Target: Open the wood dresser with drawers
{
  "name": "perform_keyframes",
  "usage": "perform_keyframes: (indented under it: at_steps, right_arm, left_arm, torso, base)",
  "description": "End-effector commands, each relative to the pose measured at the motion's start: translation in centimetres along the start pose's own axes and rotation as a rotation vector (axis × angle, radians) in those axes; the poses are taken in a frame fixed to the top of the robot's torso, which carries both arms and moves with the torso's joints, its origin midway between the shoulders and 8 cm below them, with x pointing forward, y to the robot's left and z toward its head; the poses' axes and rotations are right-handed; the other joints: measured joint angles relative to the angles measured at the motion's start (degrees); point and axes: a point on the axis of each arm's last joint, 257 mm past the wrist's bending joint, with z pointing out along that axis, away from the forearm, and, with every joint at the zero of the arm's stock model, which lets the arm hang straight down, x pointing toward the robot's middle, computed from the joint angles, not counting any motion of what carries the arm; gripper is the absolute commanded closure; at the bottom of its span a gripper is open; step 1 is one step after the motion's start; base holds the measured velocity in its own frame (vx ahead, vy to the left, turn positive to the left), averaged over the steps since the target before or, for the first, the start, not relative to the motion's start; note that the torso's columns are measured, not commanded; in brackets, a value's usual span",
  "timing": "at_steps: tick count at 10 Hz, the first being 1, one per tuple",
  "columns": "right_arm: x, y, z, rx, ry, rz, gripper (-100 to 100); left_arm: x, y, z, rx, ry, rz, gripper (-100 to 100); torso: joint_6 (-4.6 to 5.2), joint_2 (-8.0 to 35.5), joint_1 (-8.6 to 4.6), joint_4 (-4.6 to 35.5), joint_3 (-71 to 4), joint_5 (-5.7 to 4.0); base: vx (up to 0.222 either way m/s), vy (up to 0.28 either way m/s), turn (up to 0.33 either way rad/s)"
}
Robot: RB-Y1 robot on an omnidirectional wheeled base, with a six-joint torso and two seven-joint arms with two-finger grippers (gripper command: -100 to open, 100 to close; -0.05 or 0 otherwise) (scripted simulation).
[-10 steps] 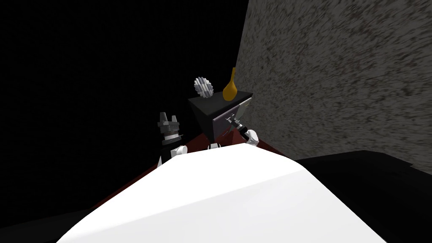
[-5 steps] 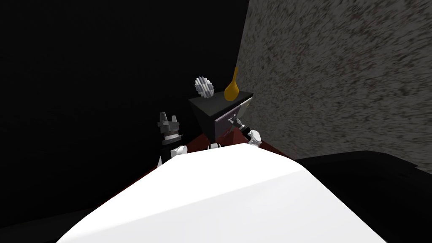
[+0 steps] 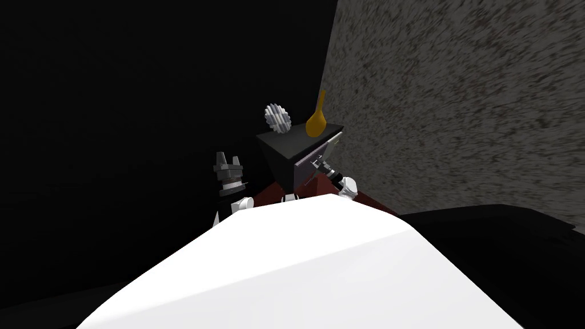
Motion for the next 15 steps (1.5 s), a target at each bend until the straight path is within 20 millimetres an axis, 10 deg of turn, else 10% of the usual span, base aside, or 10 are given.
perform_keyframes:
  at_steps: [1, 15]
  right_arm:
    - [-0.4, -0.2, 0.7, 0.006, 0.001, -0.011, 100]
    - [-4.2, -0.2, 5.5, 0.018, 0.025, -0.034, 100]
  left_arm:
    - [0.0, 0.0, 0.0, 0.0, 0.0, 0.0, 0]
    - [0.0, 0.0, 0.0, 0.0, 0.0, 0.0, 0]
  torso:
    - [0.01, 0.1, -0.18, 0.0, 0.0, -0.05]
    - [0.27, 0.4, 0.06, 0.7, 0.2, 0.33]
  base:
    - [-0.03, -0.051, 0.074]
    - [-0.037, -0.062, 0.04]
